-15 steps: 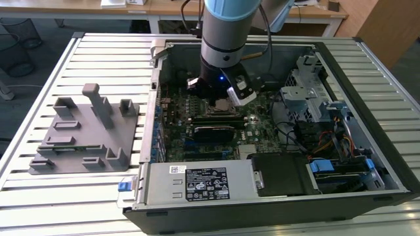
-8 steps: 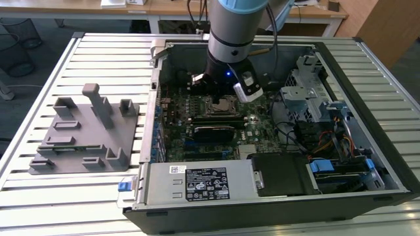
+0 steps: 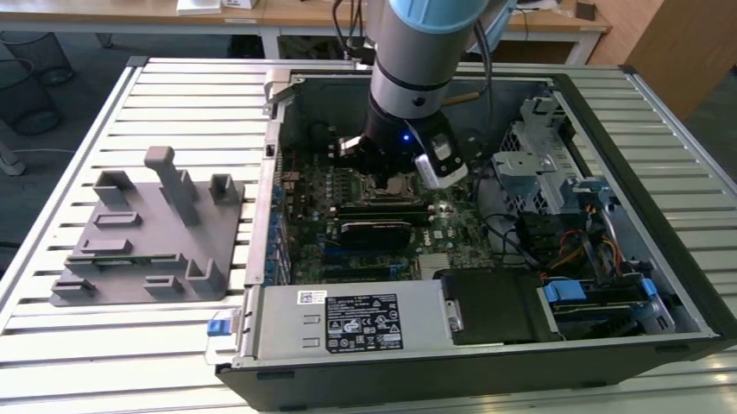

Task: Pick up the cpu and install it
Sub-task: 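Install the second cpu locking lever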

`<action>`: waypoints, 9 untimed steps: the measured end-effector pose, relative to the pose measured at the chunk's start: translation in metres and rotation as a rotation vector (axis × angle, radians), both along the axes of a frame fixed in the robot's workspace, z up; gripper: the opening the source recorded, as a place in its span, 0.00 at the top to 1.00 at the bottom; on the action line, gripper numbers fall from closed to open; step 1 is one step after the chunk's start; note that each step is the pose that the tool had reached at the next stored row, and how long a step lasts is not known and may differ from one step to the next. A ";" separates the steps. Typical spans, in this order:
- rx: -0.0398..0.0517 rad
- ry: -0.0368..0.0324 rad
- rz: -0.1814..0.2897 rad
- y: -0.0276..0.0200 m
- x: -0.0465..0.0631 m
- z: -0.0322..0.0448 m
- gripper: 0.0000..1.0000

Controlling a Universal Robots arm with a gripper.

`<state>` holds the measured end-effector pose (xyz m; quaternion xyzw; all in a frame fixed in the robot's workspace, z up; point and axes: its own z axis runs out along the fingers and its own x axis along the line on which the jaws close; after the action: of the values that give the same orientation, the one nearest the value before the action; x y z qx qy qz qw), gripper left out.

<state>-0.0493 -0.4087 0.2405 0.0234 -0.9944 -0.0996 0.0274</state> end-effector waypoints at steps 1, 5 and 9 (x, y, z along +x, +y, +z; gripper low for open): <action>0.0000 0.0004 0.000 -0.0021 0.000 -0.0002 0.89; 0.0001 0.0005 0.000 -0.0047 0.000 -0.0039 0.89; 0.0000 0.0005 0.000 -0.0050 -0.001 -0.0111 0.89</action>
<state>-0.0506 -0.4136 0.2294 0.0233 -0.9944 -0.0996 0.0277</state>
